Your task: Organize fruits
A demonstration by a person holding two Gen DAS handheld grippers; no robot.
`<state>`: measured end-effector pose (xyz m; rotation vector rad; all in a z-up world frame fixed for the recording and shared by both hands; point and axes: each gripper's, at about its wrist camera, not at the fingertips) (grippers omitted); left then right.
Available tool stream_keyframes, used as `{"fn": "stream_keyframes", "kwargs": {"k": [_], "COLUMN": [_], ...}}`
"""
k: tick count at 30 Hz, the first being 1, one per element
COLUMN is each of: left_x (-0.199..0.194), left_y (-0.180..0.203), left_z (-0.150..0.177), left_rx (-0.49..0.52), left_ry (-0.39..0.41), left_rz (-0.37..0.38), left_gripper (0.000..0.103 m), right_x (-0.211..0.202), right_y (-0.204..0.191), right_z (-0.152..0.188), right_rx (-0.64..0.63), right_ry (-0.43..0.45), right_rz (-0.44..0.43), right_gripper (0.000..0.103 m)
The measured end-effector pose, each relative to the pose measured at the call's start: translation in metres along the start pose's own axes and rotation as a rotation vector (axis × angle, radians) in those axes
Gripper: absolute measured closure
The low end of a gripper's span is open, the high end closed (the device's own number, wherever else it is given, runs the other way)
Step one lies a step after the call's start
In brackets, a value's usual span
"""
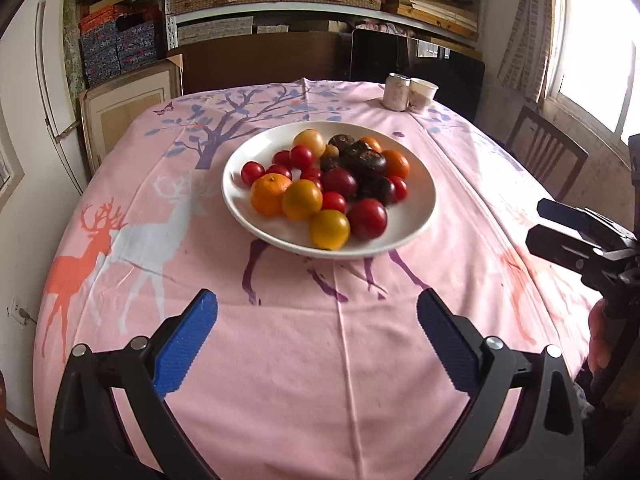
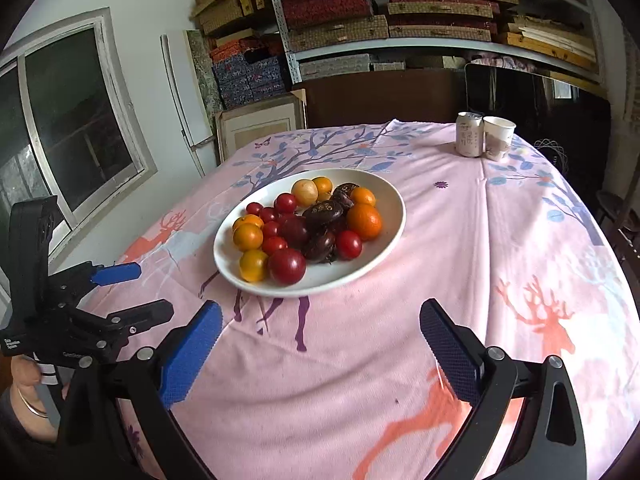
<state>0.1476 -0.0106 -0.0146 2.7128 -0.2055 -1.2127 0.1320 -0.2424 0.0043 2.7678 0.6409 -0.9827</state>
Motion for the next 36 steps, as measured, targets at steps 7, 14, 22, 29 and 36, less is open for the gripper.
{"fn": "stream_keyframes", "kwargs": {"k": [7,14,22,29,36], "left_x": [-0.068,-0.112,-0.147,-0.143,-0.136], "left_y": [0.010,0.010,0.013,0.013,0.007], "left_z": [0.040,0.053,0.053,0.050,0.048], "left_rx": [-0.049,-0.095,-0.061,-0.083,-0.075], "left_ry": [0.100,0.149,0.295,0.240,0.250], "left_rz": [-0.005,-0.047,-0.101,-0.073,-0.109], "left_gripper": [0.005,0.005,0.005,0.005,0.005], "right_x": [-0.059,-0.110,-0.136,-0.140,-0.139], "right_y": [-0.012,-0.018,-0.021,-0.020,-0.020], "right_z": [0.018,0.026,0.033,0.038,0.040], "right_rx": [0.012,0.025,0.020,0.025,0.034], "right_ry": [0.043,0.091,0.112,0.117,0.112], "right_rz": [0.022,0.041,0.046,0.060,0.061], "right_gripper": [0.003,0.003,0.003,0.003,0.003]}}
Point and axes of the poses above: each gripper's, at about its wrist camera, not at the fingertips, and x roughly the way its jaws point, y to its right, z to its underside, and after that the axes turned 15 degrees about -x, right-handed
